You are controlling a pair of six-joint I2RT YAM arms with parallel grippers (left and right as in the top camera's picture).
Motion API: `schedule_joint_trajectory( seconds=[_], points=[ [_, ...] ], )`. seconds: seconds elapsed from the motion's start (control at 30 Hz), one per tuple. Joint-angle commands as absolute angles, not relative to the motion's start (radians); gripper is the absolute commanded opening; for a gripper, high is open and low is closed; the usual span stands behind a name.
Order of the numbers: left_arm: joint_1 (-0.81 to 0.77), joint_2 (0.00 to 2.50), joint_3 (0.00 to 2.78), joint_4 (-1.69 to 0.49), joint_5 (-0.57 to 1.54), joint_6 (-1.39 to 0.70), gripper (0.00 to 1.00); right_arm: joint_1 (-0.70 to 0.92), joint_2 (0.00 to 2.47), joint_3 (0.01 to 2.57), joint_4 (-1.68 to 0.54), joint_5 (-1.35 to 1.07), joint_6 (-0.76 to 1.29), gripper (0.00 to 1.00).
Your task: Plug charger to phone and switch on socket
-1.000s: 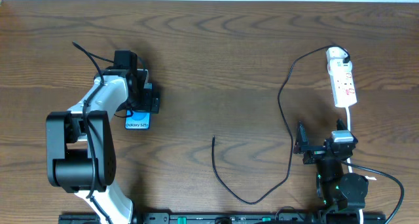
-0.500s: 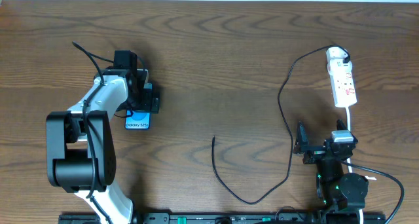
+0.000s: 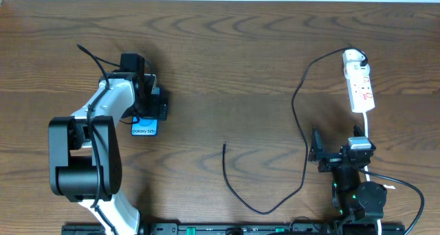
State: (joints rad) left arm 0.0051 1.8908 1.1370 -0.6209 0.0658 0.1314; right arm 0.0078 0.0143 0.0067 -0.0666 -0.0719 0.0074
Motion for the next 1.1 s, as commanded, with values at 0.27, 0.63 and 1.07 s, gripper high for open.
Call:
schedule_joint_trajectory(
  seconds=[0.27, 0.63, 1.07],
  points=[
    [0.005, 1.949, 1.132, -0.635, 0.006, 0.173, 0.98, 0.015, 0.007, 0.005, -0.07, -0.078, 0.018, 0.99],
    [0.005, 1.949, 1.132, -0.612, 0.006, 0.21, 0.98, 0.015, 0.007, 0.005, -0.07, -0.078, 0.018, 0.99],
    [0.005, 1.949, 1.132, -0.612, 0.006, 0.209, 0.95, 0.015, 0.007, 0.005, -0.07, -0.078, 0.018, 0.99]
  ],
)
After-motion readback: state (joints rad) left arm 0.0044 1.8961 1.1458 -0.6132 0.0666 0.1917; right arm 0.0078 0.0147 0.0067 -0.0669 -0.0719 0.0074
